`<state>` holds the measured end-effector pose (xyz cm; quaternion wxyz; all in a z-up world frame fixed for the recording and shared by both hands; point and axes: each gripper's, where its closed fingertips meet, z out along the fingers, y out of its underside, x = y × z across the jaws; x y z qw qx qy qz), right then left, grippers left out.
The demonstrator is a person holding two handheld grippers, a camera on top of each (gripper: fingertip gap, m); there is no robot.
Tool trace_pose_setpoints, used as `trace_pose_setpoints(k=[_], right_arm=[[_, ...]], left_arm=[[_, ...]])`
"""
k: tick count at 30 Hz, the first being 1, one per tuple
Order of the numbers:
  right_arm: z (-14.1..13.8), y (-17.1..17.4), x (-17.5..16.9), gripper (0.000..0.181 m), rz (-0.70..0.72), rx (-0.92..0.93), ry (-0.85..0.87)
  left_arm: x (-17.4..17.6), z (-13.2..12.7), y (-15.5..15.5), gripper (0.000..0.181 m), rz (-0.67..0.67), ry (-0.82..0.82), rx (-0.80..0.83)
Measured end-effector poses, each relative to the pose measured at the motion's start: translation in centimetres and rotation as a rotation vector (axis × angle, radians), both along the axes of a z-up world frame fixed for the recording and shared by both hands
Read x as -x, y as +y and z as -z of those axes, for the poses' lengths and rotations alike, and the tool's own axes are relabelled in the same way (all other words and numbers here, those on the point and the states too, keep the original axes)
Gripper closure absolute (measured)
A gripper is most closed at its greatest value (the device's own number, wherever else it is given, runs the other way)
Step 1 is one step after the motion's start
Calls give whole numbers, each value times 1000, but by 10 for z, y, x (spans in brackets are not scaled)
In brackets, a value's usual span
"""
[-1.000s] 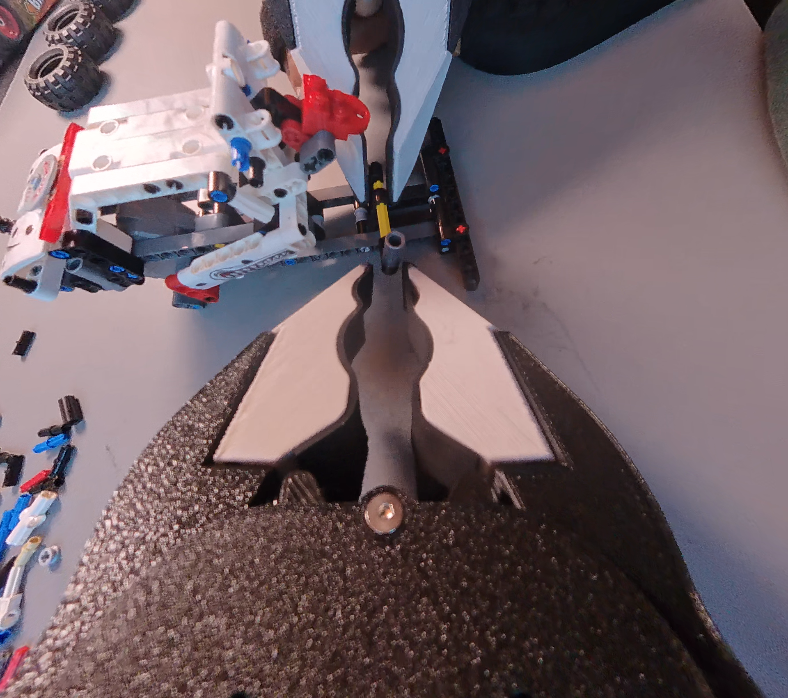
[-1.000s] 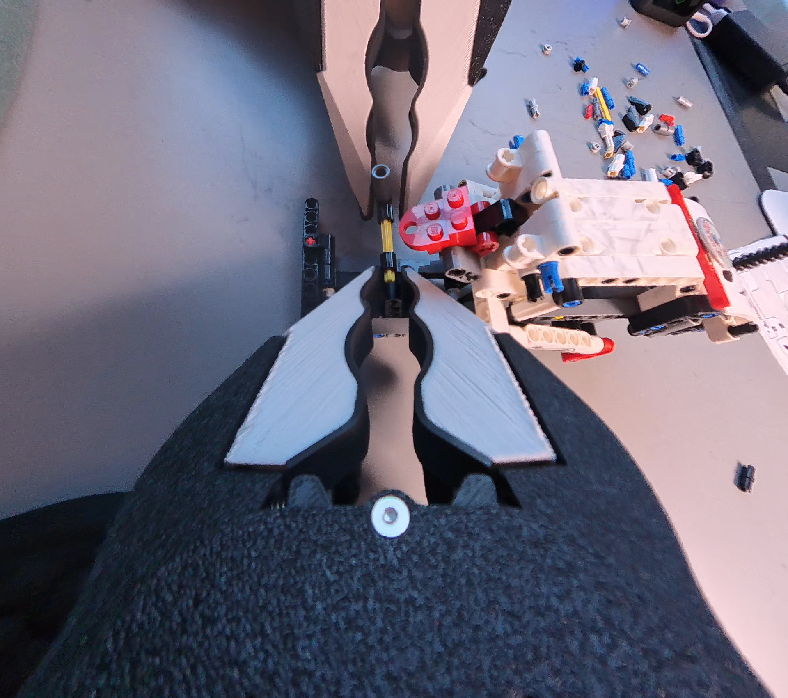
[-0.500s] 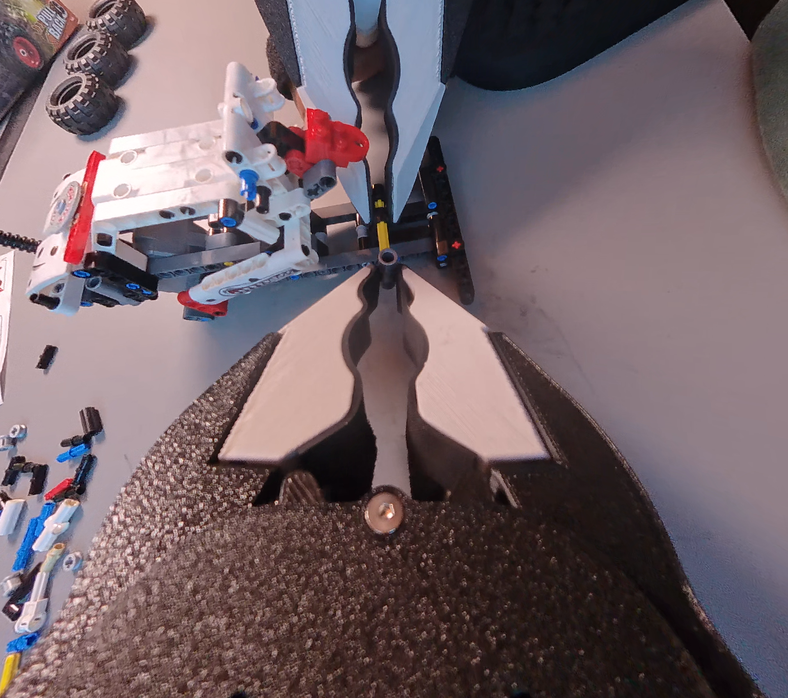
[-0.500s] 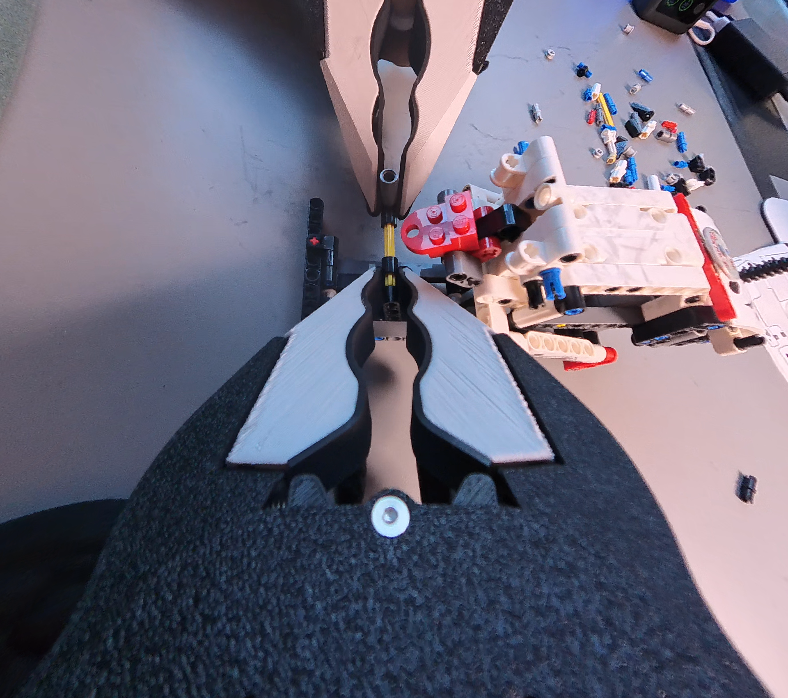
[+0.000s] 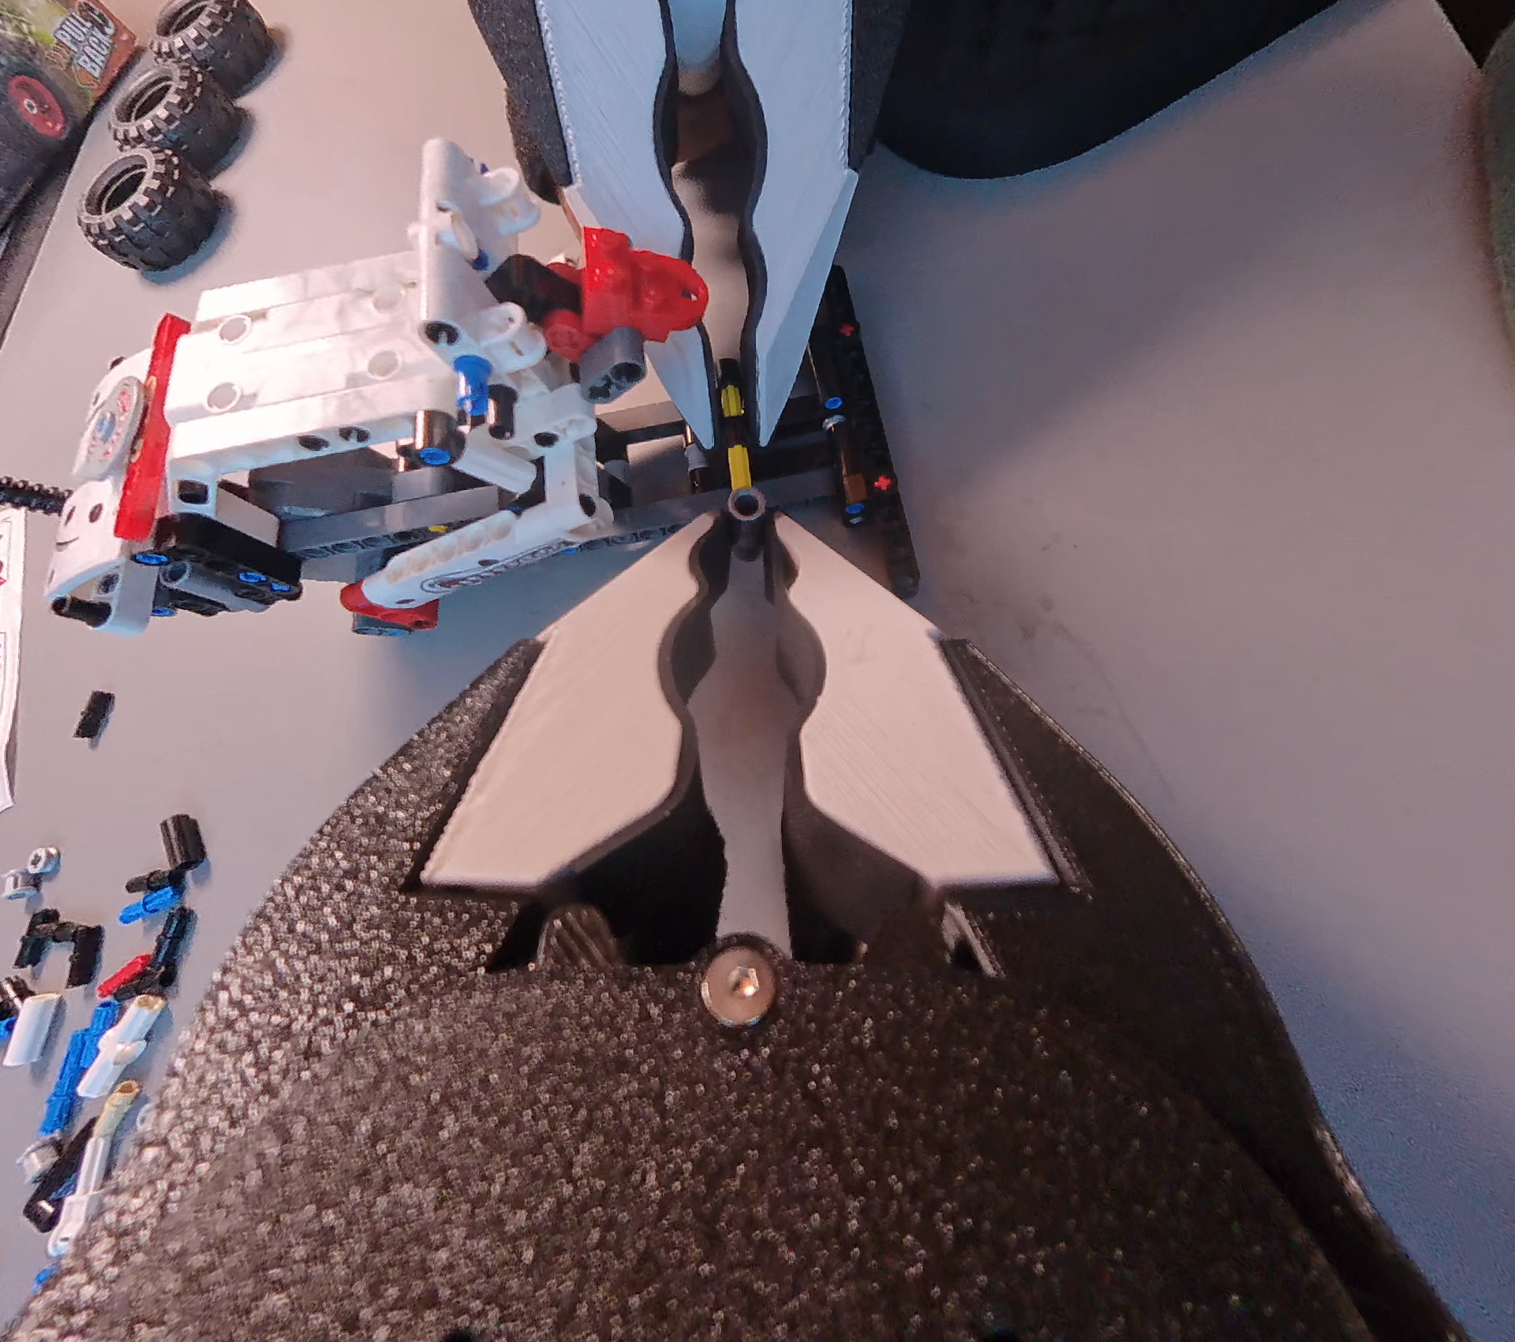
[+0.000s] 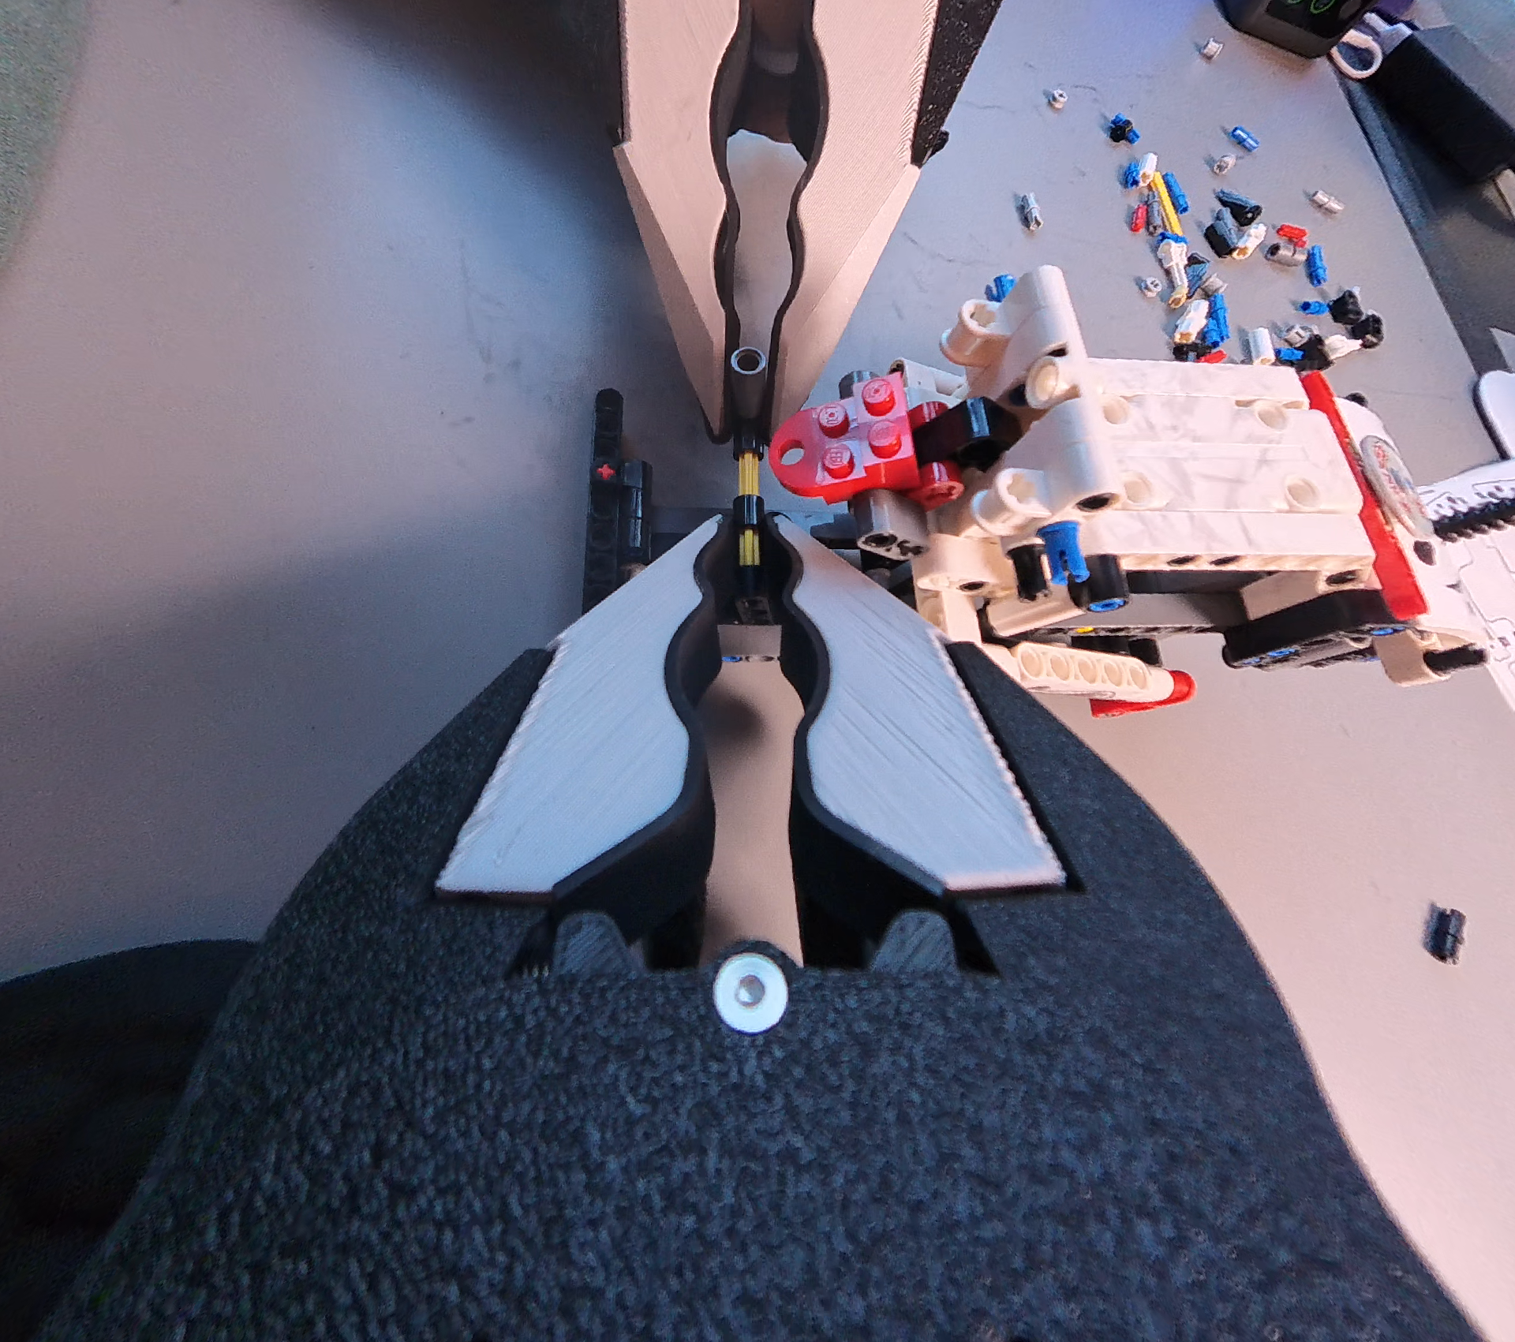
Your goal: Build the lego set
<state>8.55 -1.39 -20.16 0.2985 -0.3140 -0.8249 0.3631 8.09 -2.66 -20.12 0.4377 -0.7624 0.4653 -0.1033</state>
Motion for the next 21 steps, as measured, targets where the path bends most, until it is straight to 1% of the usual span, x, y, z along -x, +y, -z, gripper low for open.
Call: trace_pose_setpoints(k=[4,12,21], right_arm=[[0,0,0,176,4,-5,2],[0,2,0,176,9,-8,2],[1,4,-1,176,14,-13,3]], left_arm=[[0,0,2,176,-17,20,-8],[-2,1,5,176,-99,26,2],[-4,2,7,175,-138,43,4]])
